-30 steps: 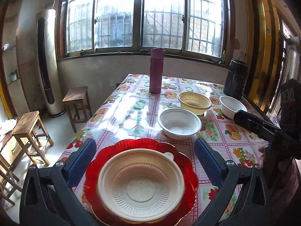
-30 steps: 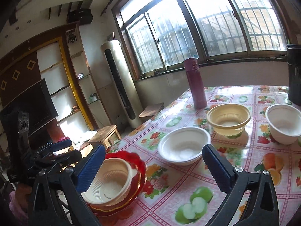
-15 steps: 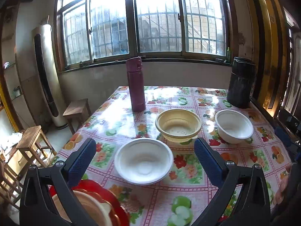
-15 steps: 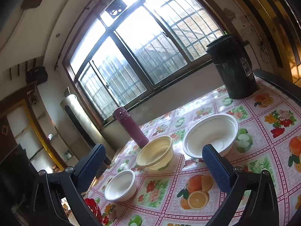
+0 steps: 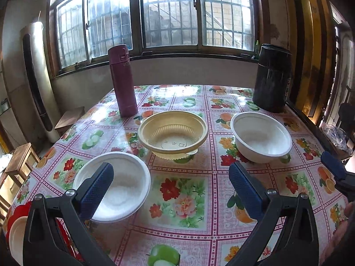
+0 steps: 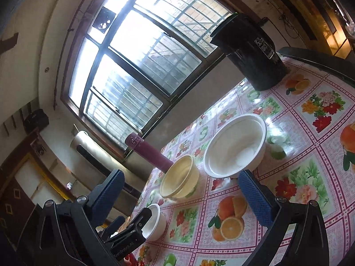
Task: Organize plates and bowls
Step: 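Move both grippers toward the shallow white bowl, then close both grippers on the shallow white bowl's rim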
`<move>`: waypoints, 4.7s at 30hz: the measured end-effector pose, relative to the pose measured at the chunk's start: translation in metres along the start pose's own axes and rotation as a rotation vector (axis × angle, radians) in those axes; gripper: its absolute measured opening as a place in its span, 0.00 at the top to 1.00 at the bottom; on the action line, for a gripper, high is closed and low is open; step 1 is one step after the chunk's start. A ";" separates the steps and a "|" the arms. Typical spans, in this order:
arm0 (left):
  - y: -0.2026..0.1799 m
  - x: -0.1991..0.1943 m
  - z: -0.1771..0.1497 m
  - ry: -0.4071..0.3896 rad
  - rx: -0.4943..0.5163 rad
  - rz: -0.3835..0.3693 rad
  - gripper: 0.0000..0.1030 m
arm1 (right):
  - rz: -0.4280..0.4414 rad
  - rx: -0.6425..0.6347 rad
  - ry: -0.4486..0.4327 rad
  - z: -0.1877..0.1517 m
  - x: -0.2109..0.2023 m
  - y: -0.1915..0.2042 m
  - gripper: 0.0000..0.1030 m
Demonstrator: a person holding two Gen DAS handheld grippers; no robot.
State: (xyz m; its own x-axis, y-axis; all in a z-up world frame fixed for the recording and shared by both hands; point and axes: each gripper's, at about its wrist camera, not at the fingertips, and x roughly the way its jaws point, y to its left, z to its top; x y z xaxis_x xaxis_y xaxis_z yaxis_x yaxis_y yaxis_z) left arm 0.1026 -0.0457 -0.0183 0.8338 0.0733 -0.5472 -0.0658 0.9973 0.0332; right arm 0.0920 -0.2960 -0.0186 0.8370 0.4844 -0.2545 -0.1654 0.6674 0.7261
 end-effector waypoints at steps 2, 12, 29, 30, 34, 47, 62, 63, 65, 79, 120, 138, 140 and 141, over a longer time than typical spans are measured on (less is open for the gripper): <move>0.001 0.005 0.001 0.006 -0.012 -0.001 0.00 | -0.012 -0.021 0.015 -0.004 0.005 0.002 0.00; 0.018 0.023 -0.002 0.067 -0.097 -0.073 0.00 | -0.056 -0.103 0.089 -0.022 0.028 0.011 0.00; 0.024 0.038 -0.012 0.134 -0.109 -0.070 0.00 | -0.086 -0.128 0.159 -0.037 0.047 0.010 0.00; 0.024 0.038 -0.012 0.135 -0.111 -0.070 0.00 | -0.086 -0.130 0.159 -0.037 0.047 0.011 0.00; 0.025 0.040 -0.013 0.137 -0.108 -0.063 0.00 | -0.091 -0.126 0.161 -0.038 0.048 0.011 0.00; 0.042 0.051 -0.016 0.175 -0.135 -0.073 0.00 | -0.108 -0.152 0.184 -0.043 0.053 0.013 0.00; 0.097 0.062 -0.010 0.174 -0.200 -0.029 0.00 | -0.116 -0.206 0.182 -0.047 0.054 0.019 0.00; 0.104 0.062 -0.009 0.171 -0.221 -0.026 0.00 | -0.111 -0.205 0.186 -0.048 0.055 0.019 0.00; 0.118 0.062 -0.007 0.166 -0.268 -0.022 0.00 | -0.108 -0.201 0.190 -0.049 0.057 0.021 0.00; 0.165 0.075 -0.010 0.177 -0.423 -0.024 0.00 | -0.021 -0.076 0.324 -0.078 0.141 0.053 0.01; 0.183 0.072 -0.004 0.168 -0.499 -0.254 0.44 | -0.001 -0.159 0.437 -0.129 0.199 0.078 0.29; 0.190 0.076 -0.007 0.247 -0.594 -0.442 0.41 | 0.028 -0.132 0.473 -0.132 0.204 0.079 0.32; 0.192 0.077 -0.008 0.258 -0.611 -0.461 0.36 | 0.031 -0.124 0.478 -0.132 0.204 0.078 0.31; 0.192 0.078 -0.009 0.268 -0.617 -0.470 0.33 | 0.033 -0.117 0.481 -0.132 0.204 0.077 0.31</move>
State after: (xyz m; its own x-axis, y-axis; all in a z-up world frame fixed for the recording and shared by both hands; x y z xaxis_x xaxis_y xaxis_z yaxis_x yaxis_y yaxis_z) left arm 0.1500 0.1517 -0.0624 0.6956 -0.4331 -0.5733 -0.0975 0.7337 -0.6725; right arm 0.1813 -0.0712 -0.0990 0.4990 0.6942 -0.5187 -0.2682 0.6929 0.6693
